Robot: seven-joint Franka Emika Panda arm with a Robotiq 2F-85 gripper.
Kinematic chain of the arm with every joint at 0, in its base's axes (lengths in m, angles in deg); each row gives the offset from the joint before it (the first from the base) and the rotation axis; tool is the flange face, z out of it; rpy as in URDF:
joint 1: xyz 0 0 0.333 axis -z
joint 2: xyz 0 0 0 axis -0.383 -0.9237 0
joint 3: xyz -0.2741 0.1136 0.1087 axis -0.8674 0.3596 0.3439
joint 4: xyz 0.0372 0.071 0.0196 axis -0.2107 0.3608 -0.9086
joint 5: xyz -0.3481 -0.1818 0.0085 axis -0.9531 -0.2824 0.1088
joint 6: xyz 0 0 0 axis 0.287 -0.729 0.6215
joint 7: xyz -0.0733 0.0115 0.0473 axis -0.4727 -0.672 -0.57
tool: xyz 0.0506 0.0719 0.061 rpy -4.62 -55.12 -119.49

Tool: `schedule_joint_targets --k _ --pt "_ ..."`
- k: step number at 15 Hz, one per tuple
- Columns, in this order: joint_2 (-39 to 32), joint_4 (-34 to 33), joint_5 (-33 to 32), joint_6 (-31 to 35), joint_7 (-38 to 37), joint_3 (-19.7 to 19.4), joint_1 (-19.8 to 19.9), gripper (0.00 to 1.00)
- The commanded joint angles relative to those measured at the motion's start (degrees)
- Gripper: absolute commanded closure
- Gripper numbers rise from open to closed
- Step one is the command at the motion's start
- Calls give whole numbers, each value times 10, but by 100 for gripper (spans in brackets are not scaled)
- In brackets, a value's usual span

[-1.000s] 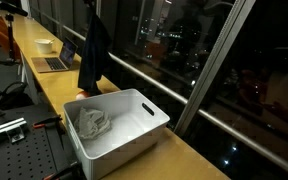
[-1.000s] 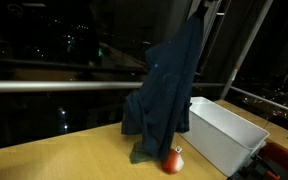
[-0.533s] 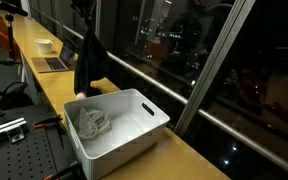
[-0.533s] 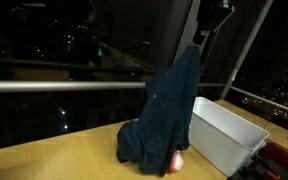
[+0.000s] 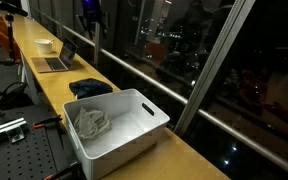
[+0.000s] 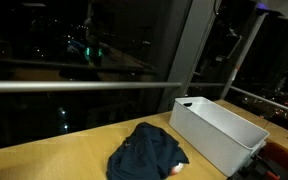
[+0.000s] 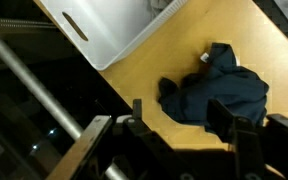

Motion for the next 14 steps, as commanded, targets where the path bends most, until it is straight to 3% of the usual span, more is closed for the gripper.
schedule_joint_targets --k 1,7,14 --pt "54 113 49 81 40 -49 45 1" --pt "9 232 102 229 102 -118 104 0" --pt "-95 256 165 307 145 -122 143 0"
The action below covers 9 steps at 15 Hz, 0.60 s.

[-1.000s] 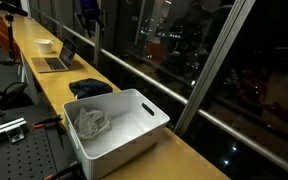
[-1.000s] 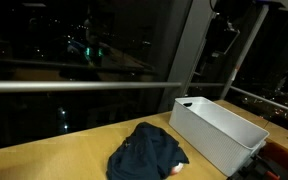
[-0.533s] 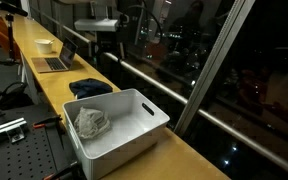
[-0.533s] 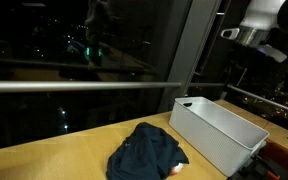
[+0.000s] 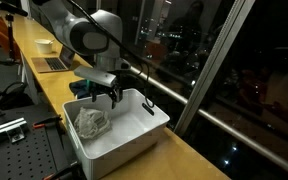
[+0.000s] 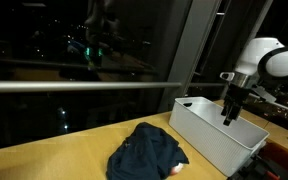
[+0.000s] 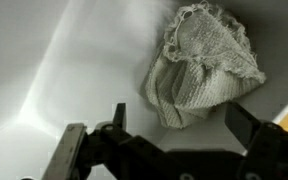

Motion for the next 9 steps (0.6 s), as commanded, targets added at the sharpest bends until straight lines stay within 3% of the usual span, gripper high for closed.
schedule_joint_targets --k 1,9 --pt "-44 -11 40 21 33 7 18 0" --pt "-124 -44 101 23 81 35 54 0"
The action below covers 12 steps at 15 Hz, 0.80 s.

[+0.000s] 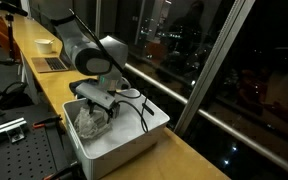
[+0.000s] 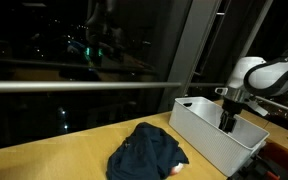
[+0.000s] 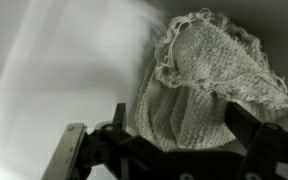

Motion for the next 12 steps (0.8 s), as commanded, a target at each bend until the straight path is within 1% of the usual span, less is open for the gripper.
schedule_joint_targets --k 1,6,7,8,12 --pt "-41 -30 43 8 39 28 25 0" --pt "-102 -77 70 -1 61 47 44 0" --pt "-112 -84 69 -3 61 49 48 6" --pt "-122 -91 68 -3 60 49 51 26" --pt "-141 -111 63 -7 59 52 64 58"
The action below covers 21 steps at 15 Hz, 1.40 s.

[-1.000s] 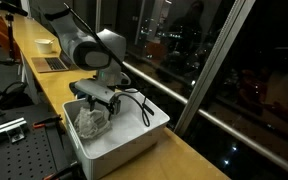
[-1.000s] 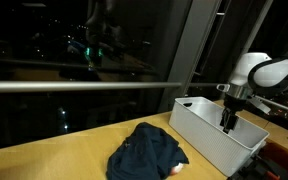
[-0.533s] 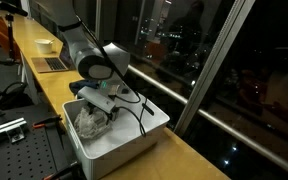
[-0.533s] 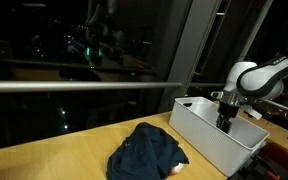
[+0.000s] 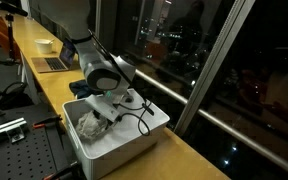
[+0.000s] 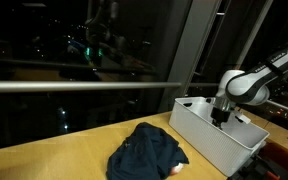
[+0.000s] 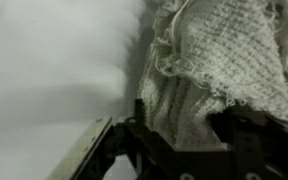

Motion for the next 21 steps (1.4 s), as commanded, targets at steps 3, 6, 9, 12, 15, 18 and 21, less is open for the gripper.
schedule_joint_targets --k 3,6,9,12,15,18,21 --pt "-16 -30 15 -8 19 18 31 80" --pt "4 -19 26 -4 26 21 50 99" --pt "29 -9 20 -5 23 13 56 98" --pt "59 -1 21 -7 23 13 60 96" --pt "104 8 18 -13 17 13 50 96" --pt "164 15 10 -32 8 11 28 96" --pt "242 25 -2 -55 -3 9 -11 96"
